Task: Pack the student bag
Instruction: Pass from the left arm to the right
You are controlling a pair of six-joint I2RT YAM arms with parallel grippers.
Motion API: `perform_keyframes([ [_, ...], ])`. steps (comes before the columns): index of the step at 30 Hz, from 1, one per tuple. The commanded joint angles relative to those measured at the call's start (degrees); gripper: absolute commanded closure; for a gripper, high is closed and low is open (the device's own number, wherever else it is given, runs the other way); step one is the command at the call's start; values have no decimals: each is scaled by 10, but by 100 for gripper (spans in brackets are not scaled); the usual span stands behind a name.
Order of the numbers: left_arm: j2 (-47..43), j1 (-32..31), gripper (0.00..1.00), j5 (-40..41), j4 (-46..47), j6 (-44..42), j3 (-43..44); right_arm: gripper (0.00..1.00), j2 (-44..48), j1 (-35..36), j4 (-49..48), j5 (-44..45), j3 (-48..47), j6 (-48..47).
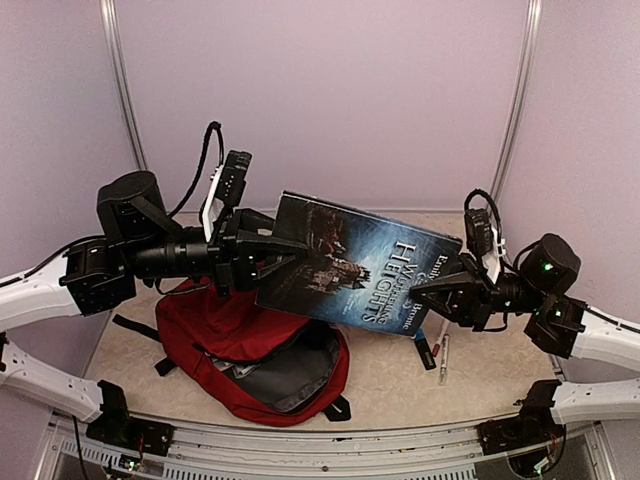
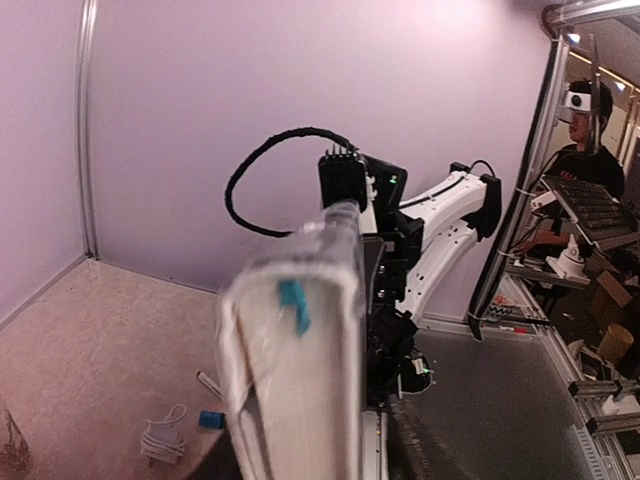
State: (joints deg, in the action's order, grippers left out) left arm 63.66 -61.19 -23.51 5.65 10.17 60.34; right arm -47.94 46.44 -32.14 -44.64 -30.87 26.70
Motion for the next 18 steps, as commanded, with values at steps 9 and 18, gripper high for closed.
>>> perform_keyframes([
  [9, 127, -105, 1, 375, -349, -127, 146, 100, 136, -63, 402, 382, -98, 19],
  [18, 240, -172, 1, 516, -477, -131, 160, 100, 153, -75, 486, 406, -178, -17],
])
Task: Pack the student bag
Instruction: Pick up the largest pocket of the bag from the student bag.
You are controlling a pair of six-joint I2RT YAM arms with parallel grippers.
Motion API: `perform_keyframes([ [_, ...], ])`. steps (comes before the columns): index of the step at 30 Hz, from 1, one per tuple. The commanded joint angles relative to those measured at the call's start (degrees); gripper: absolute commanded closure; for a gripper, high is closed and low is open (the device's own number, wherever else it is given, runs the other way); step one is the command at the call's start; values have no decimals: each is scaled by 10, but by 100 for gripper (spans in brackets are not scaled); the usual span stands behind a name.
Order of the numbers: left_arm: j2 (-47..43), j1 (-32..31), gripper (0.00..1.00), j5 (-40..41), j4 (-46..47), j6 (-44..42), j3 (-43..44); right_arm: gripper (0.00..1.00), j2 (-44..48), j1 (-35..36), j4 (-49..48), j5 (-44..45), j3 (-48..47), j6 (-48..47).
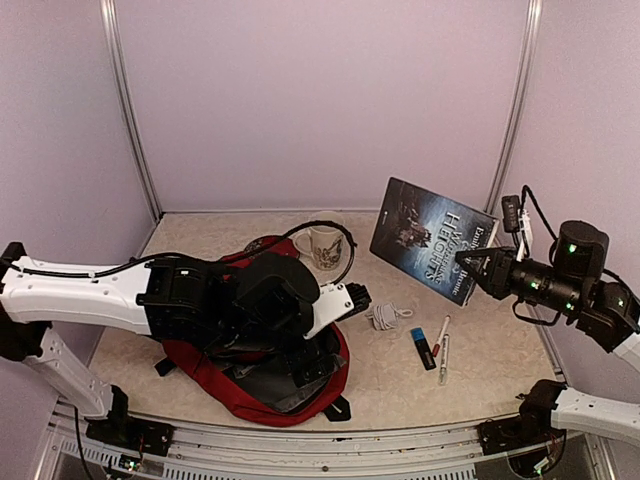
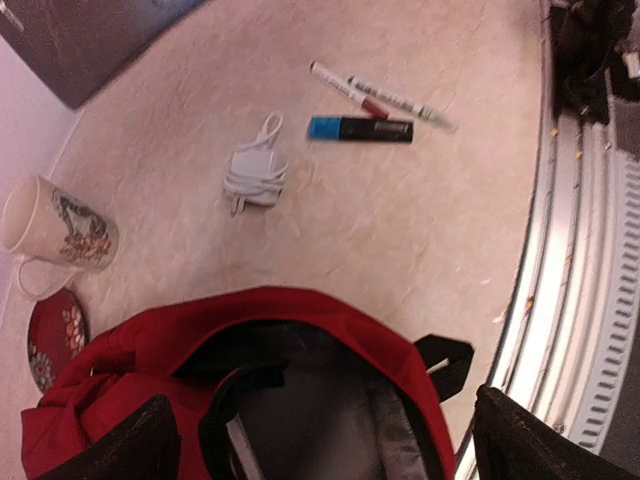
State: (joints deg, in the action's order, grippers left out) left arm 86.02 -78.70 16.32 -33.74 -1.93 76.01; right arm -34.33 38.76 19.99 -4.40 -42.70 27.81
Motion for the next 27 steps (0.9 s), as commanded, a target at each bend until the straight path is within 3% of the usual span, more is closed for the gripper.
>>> perform_keyframes([
  [1, 25, 10, 1, 137, -94, -8, 1, 100, 12, 2, -28, -3, -68, -32],
  [6, 61, 34, 1, 160, -131, 10, 2, 100, -4, 2, -14, -32, -93, -46],
  [8, 67, 40, 9, 186, -142, 22, 6, 100, -15, 2, -12, -46, -101, -50],
  [9, 67, 47, 23, 194, -145, 29, 11, 100, -23, 2, -10, -60, -107, -52],
  [12, 56, 84, 84, 193, -133, 52, 27, 100, -59, 1, -3, -129, -122, -55],
  [13, 50, 97, 99, 185, -124, 59, 30, 100, -72, 2, -2, -159, -127, -53],
  [18, 9, 156, 100, 182, -73, 82, 25, 100, -130, 2, -19, -301, -138, -21],
  [22, -30, 197, 100, 188, -34, 86, 12, 100, -136, 2, -122, -400, -103, 75],
  [24, -43, 211, 100, 171, -11, 85, 8, 100, -138, 4, -156, -415, -84, 112],
  [27, -57, 218, 100, 140, 38, 68, 1, 100, -145, 11, -123, -379, -76, 119],
])
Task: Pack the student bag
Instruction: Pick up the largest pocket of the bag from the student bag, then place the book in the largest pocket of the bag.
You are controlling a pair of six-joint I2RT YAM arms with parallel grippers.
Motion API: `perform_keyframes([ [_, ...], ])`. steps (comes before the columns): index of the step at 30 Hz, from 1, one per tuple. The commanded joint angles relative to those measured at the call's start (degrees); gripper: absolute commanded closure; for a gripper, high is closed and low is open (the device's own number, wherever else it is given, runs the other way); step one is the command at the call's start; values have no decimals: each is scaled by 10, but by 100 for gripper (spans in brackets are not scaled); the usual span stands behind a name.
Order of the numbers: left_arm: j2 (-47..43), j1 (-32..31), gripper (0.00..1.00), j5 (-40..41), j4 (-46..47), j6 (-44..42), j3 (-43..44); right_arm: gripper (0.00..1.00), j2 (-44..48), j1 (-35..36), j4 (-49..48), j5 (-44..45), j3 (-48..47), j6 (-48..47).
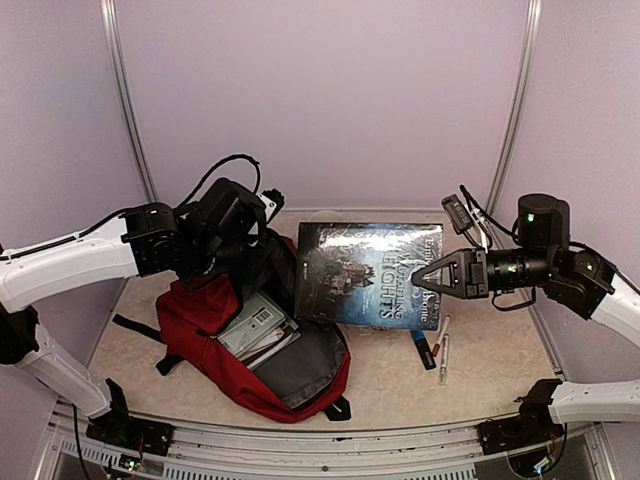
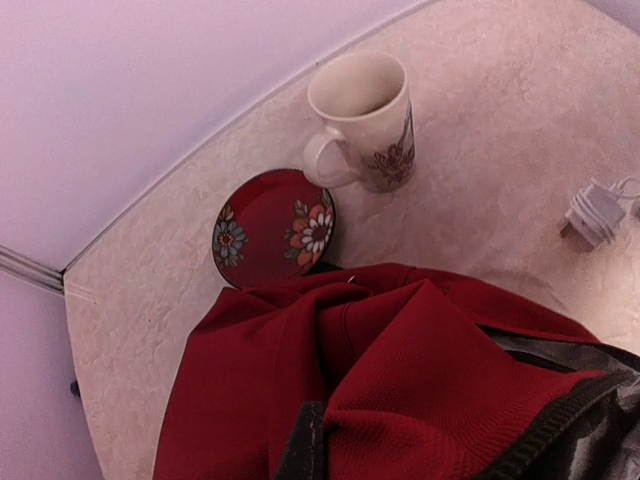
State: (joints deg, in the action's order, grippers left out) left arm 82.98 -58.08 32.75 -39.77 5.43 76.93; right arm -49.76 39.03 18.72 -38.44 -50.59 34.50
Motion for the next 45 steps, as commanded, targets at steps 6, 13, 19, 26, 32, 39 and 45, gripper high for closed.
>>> perform_keyframes([
  [6, -3, 33, 100, -55, 120, -18, 35, 100, 2, 45, -166, -70, 40, 93],
  [13, -10, 33, 100, -98, 130, -9, 47, 100, -62, 74, -250, -50, 106, 130],
  [19, -36, 24, 100, -146, 146, -7, 16, 100, -141, 79, -305, 24, 100, 142],
  [26, -47, -3, 100, -160, 154, -23, -1, 100, -221, 78, -397, 64, 61, 179],
  [32, -42, -16, 100, -165, 165, -34, 0, 100, -258, 77, -479, 51, 48, 232],
  [39, -41, -19, 100, -185, 197, -30, -2, 100, -361, 98, -567, 58, 14, 293],
  [45, -40, -16, 100, -190, 215, -24, -2, 100, -429, 139, -610, 199, -15, 310],
])
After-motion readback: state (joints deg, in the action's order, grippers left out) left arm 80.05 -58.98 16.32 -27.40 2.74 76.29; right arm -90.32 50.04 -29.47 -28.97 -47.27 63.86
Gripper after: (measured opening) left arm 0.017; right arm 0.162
